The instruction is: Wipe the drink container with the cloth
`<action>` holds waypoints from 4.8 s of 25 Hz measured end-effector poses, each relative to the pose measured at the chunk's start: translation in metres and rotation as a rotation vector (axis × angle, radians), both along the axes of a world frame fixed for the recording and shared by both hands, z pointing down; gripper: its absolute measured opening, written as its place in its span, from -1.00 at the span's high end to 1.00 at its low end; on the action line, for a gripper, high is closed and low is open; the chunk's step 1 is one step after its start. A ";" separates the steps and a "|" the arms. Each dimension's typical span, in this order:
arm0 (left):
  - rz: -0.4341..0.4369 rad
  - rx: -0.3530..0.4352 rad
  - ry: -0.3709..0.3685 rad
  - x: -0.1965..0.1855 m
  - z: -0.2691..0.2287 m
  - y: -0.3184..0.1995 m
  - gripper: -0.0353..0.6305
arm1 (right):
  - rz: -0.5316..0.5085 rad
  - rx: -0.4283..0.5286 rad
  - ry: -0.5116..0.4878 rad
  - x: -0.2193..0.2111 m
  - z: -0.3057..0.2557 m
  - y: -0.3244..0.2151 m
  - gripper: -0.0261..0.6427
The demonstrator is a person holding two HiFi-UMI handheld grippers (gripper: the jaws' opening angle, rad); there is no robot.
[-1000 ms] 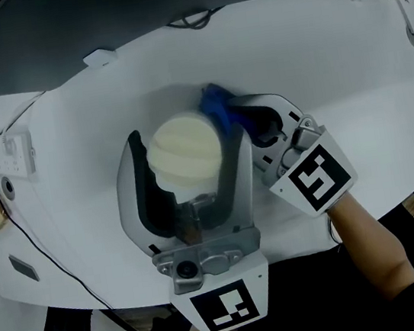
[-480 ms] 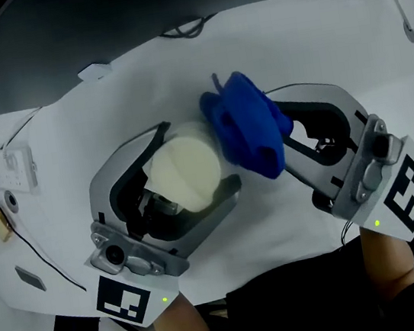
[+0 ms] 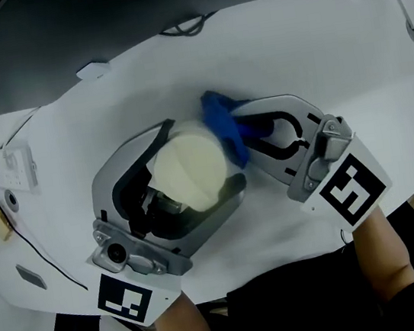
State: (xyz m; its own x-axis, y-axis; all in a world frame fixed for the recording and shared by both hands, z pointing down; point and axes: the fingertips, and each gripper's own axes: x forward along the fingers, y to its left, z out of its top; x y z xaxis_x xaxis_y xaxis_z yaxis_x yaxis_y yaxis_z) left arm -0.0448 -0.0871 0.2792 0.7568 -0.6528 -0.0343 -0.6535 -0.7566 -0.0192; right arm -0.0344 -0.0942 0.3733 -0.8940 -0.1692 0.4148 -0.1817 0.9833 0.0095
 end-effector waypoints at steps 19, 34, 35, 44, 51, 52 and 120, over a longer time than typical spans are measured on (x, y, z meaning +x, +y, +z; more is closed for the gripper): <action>-0.777 -0.008 -0.131 -0.018 -0.006 -0.008 -0.04 | 0.131 -0.053 0.071 0.003 0.042 0.003 0.79; -0.038 0.062 0.006 -0.006 -0.005 -0.006 0.03 | 0.242 -0.014 -0.354 0.037 -0.098 -0.030 0.79; -0.037 0.061 0.015 -0.006 -0.006 -0.006 0.03 | 0.200 0.013 -0.385 0.033 -0.110 -0.027 0.79; -0.056 0.037 0.065 -0.008 -0.004 -0.007 0.03 | 0.068 0.031 -0.218 0.000 -0.042 -0.008 0.79; -0.080 0.035 0.042 -0.003 -0.004 -0.008 0.03 | 0.105 -0.041 0.104 0.005 0.038 0.006 0.79; -0.082 0.028 0.028 -0.002 -0.003 -0.007 0.03 | 0.112 -0.047 0.092 0.005 0.035 0.006 0.78; -0.510 -0.068 -0.117 -0.005 0.007 0.025 -0.05 | 0.093 -0.074 0.015 0.005 0.038 0.036 0.79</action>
